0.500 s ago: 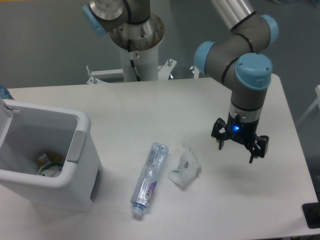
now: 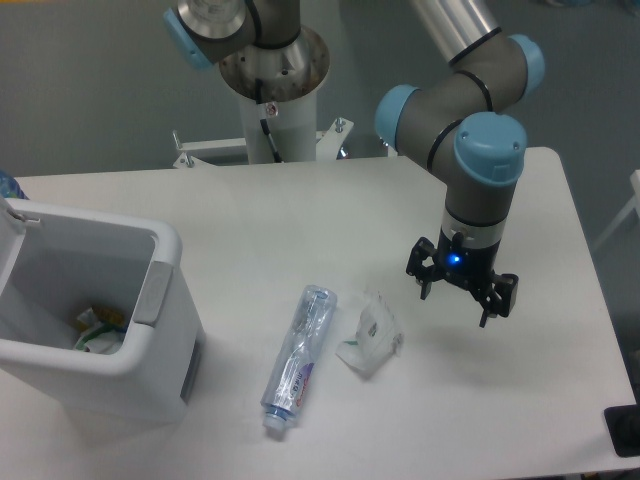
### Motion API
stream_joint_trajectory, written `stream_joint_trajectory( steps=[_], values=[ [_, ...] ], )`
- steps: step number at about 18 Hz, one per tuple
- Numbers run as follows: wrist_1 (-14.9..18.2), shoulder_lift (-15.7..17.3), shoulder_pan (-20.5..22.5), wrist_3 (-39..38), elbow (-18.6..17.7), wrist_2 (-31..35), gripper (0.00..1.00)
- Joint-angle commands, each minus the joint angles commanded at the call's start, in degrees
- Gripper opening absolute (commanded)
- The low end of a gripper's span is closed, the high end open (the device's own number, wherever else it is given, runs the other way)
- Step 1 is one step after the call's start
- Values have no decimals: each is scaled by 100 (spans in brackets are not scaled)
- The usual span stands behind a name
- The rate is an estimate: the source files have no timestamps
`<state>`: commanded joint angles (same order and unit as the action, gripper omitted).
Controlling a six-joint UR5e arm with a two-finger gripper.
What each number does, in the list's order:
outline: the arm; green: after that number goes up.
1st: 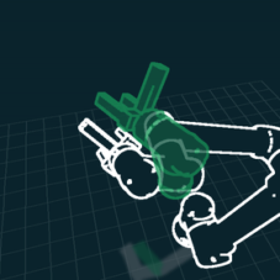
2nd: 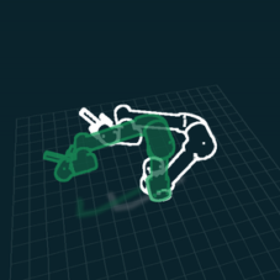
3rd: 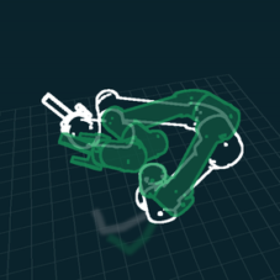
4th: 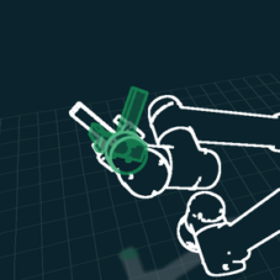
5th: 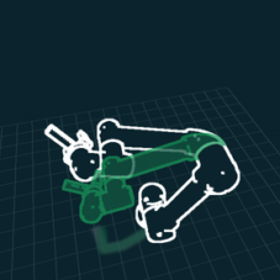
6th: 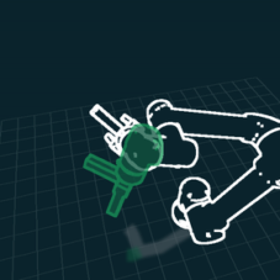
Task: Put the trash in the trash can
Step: 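Move the gripper over the crumpled white tissue and lower it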
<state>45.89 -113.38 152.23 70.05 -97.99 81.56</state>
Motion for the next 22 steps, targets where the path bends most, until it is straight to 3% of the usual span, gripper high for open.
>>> stream_joint_trajectory(
  steps=[7, 13, 17, 18, 19, 21, 22],
  values=[
    [-1, -18, -237, -9, -264, 17, 100],
    [-1, 255, -395, 0, -888, 17, 100],
    [-1, 36, -553, -253, -749, 26, 100],
    [-10, -17, -588, -420, -670, 35, 96],
    [-1, -35, -597, -544, -591, 35, 82],
    [-1, -44, -641, -720, -502, 35, 41],
    [7, -35, -642, -677, -502, 44, 7]
  ],
)
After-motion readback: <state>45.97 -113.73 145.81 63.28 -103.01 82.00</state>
